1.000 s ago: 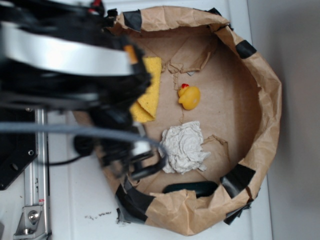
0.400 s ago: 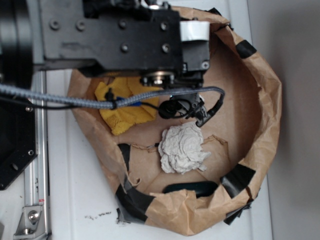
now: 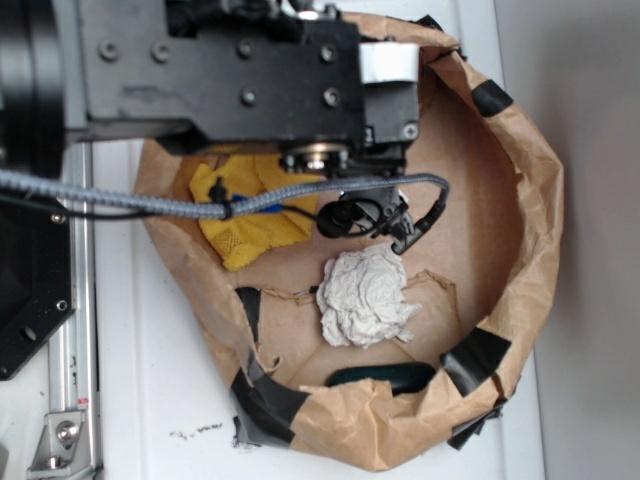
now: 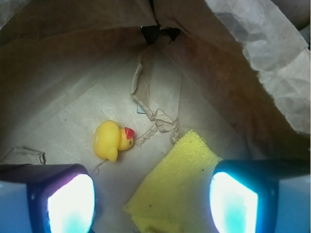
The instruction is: Grab the yellow duck.
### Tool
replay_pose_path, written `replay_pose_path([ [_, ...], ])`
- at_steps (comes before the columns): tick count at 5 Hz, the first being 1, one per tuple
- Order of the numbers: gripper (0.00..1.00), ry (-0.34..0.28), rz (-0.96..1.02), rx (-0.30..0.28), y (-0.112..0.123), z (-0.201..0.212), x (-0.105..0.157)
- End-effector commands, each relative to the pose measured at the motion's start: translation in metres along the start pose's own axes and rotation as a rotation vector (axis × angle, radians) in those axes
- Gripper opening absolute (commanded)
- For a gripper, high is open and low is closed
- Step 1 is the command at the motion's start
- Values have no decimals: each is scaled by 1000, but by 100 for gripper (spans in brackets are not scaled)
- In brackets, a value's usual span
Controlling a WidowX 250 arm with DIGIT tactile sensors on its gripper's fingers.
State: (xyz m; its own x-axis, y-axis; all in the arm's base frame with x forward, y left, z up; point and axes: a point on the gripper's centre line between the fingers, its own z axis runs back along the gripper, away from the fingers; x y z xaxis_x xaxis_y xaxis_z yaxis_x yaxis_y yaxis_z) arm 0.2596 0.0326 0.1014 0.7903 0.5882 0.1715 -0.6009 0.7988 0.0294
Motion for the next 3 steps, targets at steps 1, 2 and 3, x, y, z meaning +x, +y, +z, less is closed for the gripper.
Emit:
replay_pose_path([
  [1,100,-39,-3,-29,6,13,8],
  [2,100,17,-62,-62,8,-6,10],
  [3,100,15,-59,-49,6,-15,13],
])
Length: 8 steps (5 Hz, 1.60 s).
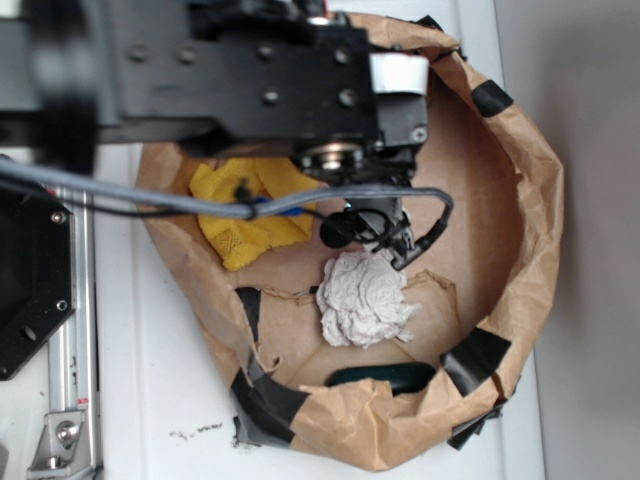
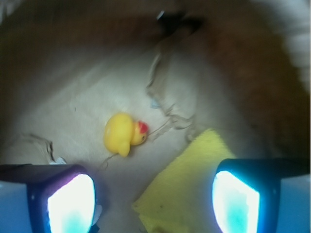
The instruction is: Grab the yellow duck.
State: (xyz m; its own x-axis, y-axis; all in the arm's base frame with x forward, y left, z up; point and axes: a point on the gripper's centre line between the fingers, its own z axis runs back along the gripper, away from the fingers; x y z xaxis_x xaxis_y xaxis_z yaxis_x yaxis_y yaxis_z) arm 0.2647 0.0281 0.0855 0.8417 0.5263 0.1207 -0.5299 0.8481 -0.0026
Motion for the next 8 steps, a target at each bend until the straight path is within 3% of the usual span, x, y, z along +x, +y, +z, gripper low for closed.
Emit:
replay_pose_path([
  [1,100,-25,34,-7,20,-10,22],
  [3,100,-61,57,31,21,-29,28],
  [4,100,-40,34,14,17,-34,25],
  [6,100,9,-9,37,10,-53,18],
  [7,100,45,-50,29,-6,-66,11],
  [8,100,91,-92,-35,-23,-62,3],
])
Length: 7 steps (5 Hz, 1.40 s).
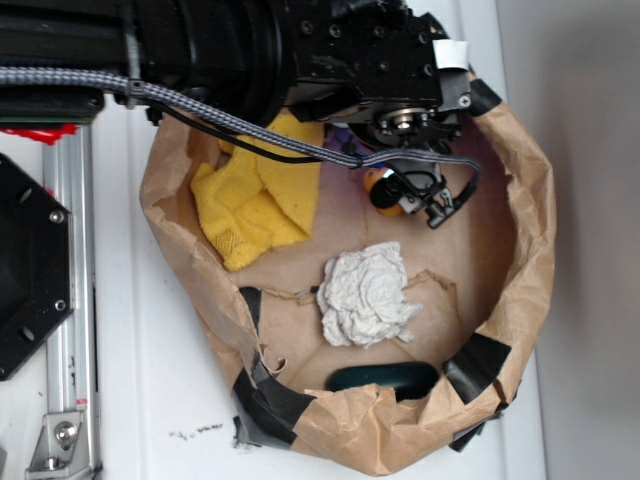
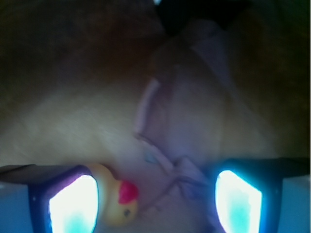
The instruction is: Grab the yellow duck.
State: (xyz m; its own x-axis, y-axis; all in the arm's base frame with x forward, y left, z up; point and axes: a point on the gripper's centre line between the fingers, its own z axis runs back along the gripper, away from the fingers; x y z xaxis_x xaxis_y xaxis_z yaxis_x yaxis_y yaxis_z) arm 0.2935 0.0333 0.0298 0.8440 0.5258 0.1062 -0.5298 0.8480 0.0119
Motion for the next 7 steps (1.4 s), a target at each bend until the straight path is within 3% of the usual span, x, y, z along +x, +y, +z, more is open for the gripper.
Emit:
replay_pose_path([
  [1,100,92,-111,-90,-19,4,-23],
  [3,100,81,-140,-74,-21,2,-30],
  [5,100,90,-139,-153,-20,25,-32],
  [6,0,83,-123,-154,-20,20,-34],
  [7,0,73,-131,-137,-18,14,-32],
])
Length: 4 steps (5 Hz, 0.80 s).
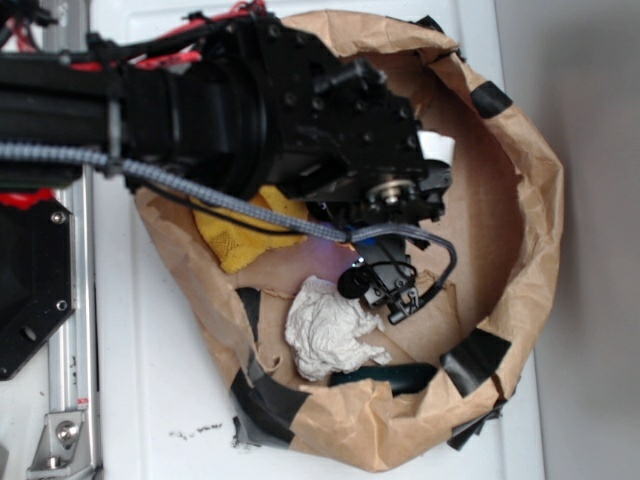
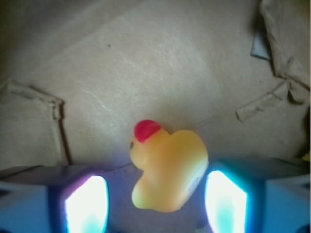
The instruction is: Grab the yellow duck.
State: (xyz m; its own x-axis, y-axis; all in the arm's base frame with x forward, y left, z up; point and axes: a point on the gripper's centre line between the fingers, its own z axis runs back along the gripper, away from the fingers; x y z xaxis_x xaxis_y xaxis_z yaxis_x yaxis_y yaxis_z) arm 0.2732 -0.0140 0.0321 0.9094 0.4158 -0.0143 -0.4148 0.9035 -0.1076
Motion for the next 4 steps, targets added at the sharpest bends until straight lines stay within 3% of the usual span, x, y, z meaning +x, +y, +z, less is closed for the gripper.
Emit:
replay_pose_path([
  [1,0,-62,-17,26,13,4,11],
  [4,0,-141,26,-12,20,48,19],
])
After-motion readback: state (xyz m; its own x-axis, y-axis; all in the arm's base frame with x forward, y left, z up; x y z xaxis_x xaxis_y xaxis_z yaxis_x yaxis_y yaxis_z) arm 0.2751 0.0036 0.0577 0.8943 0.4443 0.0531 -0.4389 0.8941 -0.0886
